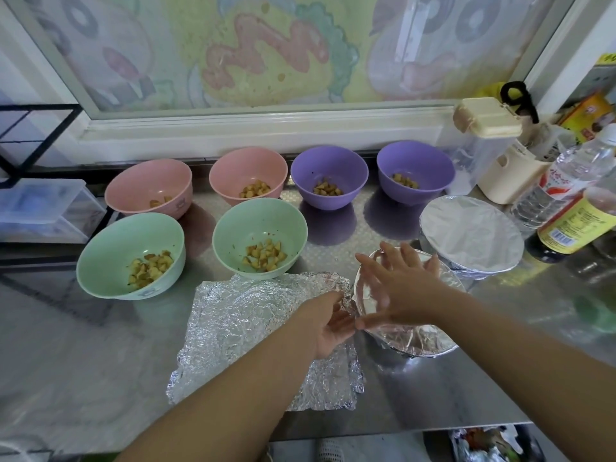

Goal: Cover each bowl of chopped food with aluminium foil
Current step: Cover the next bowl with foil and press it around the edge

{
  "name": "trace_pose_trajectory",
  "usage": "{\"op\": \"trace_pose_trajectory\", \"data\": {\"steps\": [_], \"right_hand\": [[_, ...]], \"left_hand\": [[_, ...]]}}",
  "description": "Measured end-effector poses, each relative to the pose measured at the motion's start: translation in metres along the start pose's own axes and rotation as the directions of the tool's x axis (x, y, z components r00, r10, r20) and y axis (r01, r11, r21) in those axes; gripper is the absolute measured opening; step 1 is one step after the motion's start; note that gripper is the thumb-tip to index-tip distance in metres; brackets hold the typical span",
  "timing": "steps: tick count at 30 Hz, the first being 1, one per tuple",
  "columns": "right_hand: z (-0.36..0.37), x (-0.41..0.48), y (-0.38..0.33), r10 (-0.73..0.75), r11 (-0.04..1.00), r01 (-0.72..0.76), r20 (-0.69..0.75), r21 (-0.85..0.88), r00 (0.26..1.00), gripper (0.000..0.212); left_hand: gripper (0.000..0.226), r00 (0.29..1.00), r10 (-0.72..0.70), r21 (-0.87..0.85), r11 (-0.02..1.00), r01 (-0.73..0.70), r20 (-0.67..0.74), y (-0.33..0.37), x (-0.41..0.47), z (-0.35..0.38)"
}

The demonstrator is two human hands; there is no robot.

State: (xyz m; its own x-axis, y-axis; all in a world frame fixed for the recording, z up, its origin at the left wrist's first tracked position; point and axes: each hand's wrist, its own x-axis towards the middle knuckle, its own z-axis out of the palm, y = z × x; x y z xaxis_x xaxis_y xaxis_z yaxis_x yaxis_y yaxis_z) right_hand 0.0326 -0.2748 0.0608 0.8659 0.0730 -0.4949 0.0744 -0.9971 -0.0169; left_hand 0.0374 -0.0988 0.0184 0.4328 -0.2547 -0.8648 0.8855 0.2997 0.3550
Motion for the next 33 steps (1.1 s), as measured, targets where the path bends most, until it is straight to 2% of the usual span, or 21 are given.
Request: {"op": "trace_pose_trajectory", "data": {"steps": [3, 9, 12, 14, 17, 20, 22, 26, 30, 33], "right_hand": [[-0.001, 0.0, -0.001, 0.002, 1.0, -0.002, -0.006, 0.008, 1.0, 0.131], [0.001, 0.0, -0.001, 0.005, 1.0, -0.005, -0.01, -0.001, 1.0, 0.131], [0.001, 0.0, -0.001, 0.002, 1.0, -0.002, -0.012, 0.001, 1.0, 0.131], [0.001, 0.0, -0.001, -0.003, 1.0, 0.003, -0.009, 0.005, 1.0, 0.132], [0.003, 0.001, 0.0, -0.005, 1.0, 0.005, -0.012, 0.003, 1.0, 0.134], [0.003, 0.001, 0.0, -0.002, 1.0, 0.002, -0.011, 0.009, 1.0, 0.133], [0.003, 0.0, -0.001, 0.003, 1.0, -0.003, -0.01, 0.017, 1.0, 0.134], [0.004, 0.001, -0.001, 0.007, 1.0, -0.006, -0.017, 0.029, 1.0, 0.133], [0.005, 0.001, -0.001, 0.007, 1.0, -0.006, -0.022, 0.024, 1.0, 0.134], [0.005, 0.001, -0.001, 0.006, 1.0, -0.005, -0.026, 0.027, 1.0, 0.135]], "left_hand": [[0.044, 0.995, -0.076, 0.068, 0.995, 0.072, 0.066, -0.004, -0.002, 0.0], [0.022, 0.996, -0.061, 0.155, 0.987, 0.05, 0.069, -0.001, 0.0, 0.008], [0.013, 0.999, -0.014, 0.312, 0.95, 0.002, 0.037, 0.002, 0.0, 0.011], [0.014, 0.997, 0.071, 0.46, 0.885, -0.063, 0.0, 0.007, -0.001, 0.014], [0.019, 0.982, 0.189, 0.673, 0.729, -0.125, -0.021, 0.017, -0.002, 0.018], [0.026, 0.97, 0.241, 0.857, 0.498, -0.135, 0.013, 0.023, -0.002, 0.019], [0.026, 0.97, 0.243, 0.891, 0.434, -0.131, 0.025, 0.025, 0.001, 0.02], [0.022, 0.967, 0.253, 0.886, 0.442, -0.142, 0.028, 0.025, 0.003, 0.028], [0.024, 0.984, 0.176, 0.792, 0.601, -0.107, 0.0, 0.029, -0.003, 0.028], [0.018, 0.994, 0.108, 0.756, 0.65, -0.078, 0.01, 0.038, -0.009, 0.025]]}}
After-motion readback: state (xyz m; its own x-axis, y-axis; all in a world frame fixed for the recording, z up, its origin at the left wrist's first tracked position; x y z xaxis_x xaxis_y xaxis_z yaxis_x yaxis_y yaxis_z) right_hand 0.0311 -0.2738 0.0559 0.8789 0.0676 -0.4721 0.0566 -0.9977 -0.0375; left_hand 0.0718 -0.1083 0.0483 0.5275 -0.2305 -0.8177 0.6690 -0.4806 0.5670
